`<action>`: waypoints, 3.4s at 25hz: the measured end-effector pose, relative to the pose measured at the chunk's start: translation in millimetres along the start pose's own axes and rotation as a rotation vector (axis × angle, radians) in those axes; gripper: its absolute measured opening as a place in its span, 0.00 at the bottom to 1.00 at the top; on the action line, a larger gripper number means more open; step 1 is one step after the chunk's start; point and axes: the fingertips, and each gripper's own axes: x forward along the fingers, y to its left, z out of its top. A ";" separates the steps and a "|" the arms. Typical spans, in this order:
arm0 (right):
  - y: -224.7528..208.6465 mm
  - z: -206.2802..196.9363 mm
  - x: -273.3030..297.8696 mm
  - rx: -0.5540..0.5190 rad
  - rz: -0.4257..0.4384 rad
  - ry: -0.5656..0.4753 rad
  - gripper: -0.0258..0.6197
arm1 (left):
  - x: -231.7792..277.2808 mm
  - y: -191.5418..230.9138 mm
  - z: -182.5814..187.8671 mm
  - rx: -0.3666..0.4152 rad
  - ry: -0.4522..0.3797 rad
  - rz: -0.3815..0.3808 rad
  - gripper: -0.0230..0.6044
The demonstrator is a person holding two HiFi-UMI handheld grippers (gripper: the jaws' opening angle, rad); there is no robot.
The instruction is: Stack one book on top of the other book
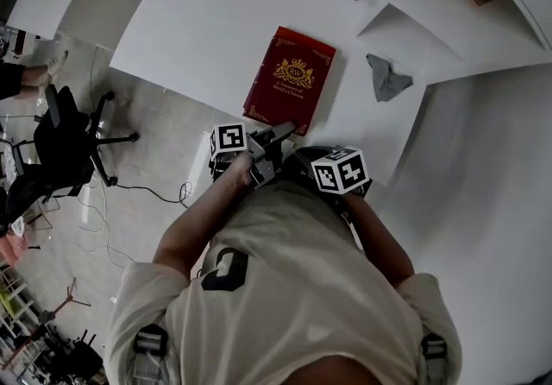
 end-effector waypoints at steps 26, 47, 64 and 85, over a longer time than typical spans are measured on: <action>6.9 13.3 7.8 0.023 -0.025 -0.011 0.05 | 5.6 -5.5 -0.6 0.110 0.228 0.039 0.46; 3.5 2.8 3.2 0.064 -0.020 -0.031 0.05 | 7.8 -28.9 -12.3 0.250 0.293 -0.014 0.47; 7.8 5.4 7.6 0.051 0.003 -0.022 0.05 | -42.8 -26.1 21.7 0.280 0.235 0.049 0.47; 44.3 30.1 20.7 0.012 -0.023 -0.099 0.05 | -118.4 -55.5 82.1 0.401 0.054 -0.029 0.46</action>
